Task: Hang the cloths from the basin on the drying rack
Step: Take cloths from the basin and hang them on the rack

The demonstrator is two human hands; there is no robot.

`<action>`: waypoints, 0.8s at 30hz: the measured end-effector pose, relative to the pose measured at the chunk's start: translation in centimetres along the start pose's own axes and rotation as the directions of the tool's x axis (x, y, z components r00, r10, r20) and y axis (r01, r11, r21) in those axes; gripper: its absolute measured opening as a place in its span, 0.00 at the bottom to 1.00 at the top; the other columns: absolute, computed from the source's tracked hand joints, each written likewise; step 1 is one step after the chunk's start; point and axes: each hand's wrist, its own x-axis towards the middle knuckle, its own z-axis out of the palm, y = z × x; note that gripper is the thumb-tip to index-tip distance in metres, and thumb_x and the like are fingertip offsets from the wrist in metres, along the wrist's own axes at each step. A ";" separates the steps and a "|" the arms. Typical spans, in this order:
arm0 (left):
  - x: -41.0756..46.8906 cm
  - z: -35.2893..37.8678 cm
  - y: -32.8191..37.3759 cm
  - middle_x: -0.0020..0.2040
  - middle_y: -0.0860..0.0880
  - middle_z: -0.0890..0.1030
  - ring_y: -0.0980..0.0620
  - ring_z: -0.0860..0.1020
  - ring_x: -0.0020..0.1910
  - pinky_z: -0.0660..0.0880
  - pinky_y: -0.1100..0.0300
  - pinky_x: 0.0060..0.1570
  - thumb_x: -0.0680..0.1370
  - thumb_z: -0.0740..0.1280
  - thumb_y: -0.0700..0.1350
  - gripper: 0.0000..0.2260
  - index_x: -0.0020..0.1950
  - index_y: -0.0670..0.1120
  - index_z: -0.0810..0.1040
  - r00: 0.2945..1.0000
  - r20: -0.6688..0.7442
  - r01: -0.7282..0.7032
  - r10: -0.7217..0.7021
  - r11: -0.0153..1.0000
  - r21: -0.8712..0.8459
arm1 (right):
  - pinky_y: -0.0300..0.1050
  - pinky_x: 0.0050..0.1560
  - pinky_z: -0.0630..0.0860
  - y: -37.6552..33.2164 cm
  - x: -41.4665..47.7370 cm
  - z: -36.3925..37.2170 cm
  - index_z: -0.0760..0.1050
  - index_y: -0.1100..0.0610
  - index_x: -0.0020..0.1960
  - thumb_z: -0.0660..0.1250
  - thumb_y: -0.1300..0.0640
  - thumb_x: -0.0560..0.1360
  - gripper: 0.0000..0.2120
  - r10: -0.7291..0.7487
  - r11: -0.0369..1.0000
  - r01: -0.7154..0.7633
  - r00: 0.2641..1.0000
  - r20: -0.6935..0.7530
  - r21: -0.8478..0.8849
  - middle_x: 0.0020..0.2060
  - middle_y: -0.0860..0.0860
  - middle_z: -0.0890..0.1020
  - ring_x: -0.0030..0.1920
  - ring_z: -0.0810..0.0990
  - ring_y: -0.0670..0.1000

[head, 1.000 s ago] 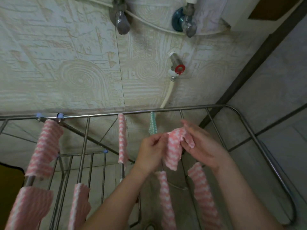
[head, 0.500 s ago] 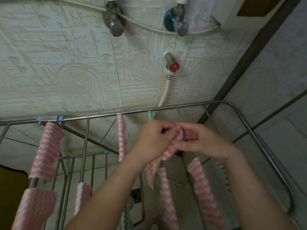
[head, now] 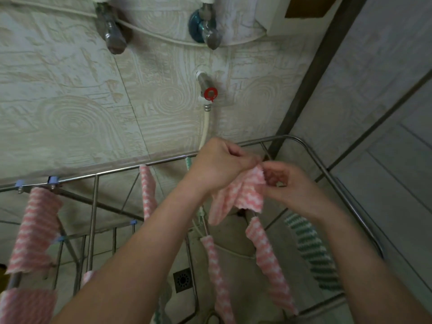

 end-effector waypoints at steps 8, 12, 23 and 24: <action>1.7 1.9 1.8 0.31 0.47 0.79 0.56 0.74 0.29 0.69 0.65 0.29 0.70 0.74 0.48 0.09 0.36 0.43 0.84 0.999 0.012 0.050 -0.050 0.999 -0.018 | 0.51 0.38 0.82 0.4 -0.3 -2.7 0.78 0.59 0.39 0.61 0.62 0.77 0.10 0.232 0.918 -0.116 0.933 -0.275 0.380 0.40 0.60 0.79 0.43 0.80 0.54; 3.1 2.7 2.5 0.35 0.45 0.82 0.53 0.78 0.31 0.74 0.62 0.35 0.71 0.74 0.45 0.10 0.43 0.38 0.84 0.991 0.031 0.133 -0.130 0.974 -0.184 | 0.45 0.35 0.82 1.3 -1.0 -4.6 0.77 0.57 0.47 0.73 0.56 0.67 0.10 0.153 0.952 -0.095 0.971 -0.184 0.291 0.42 0.53 0.82 0.40 0.82 0.49; 4.8 3.3 -0.4 0.43 0.43 0.78 0.46 0.76 0.44 0.74 0.51 0.48 0.70 0.70 0.27 0.15 0.46 0.47 0.77 0.949 0.293 0.003 0.119 0.923 -0.386 | 0.36 0.34 0.80 3.7 -1.8 -10.9 0.83 0.55 0.38 0.74 0.56 0.59 0.08 0.251 0.787 -0.024 0.925 -0.284 0.616 0.38 0.51 0.85 0.37 0.84 0.45; 4.8 3.6 -0.9 0.42 0.47 0.79 0.50 0.77 0.44 0.74 0.52 0.49 0.71 0.69 0.28 0.13 0.43 0.46 0.78 0.951 0.267 -0.047 0.155 0.927 -0.371 | 0.37 0.32 0.80 3.9 -1.8 -11.0 0.82 0.57 0.41 0.72 0.56 0.63 0.08 0.283 0.761 -0.040 0.918 -0.277 0.647 0.39 0.52 0.85 0.38 0.84 0.46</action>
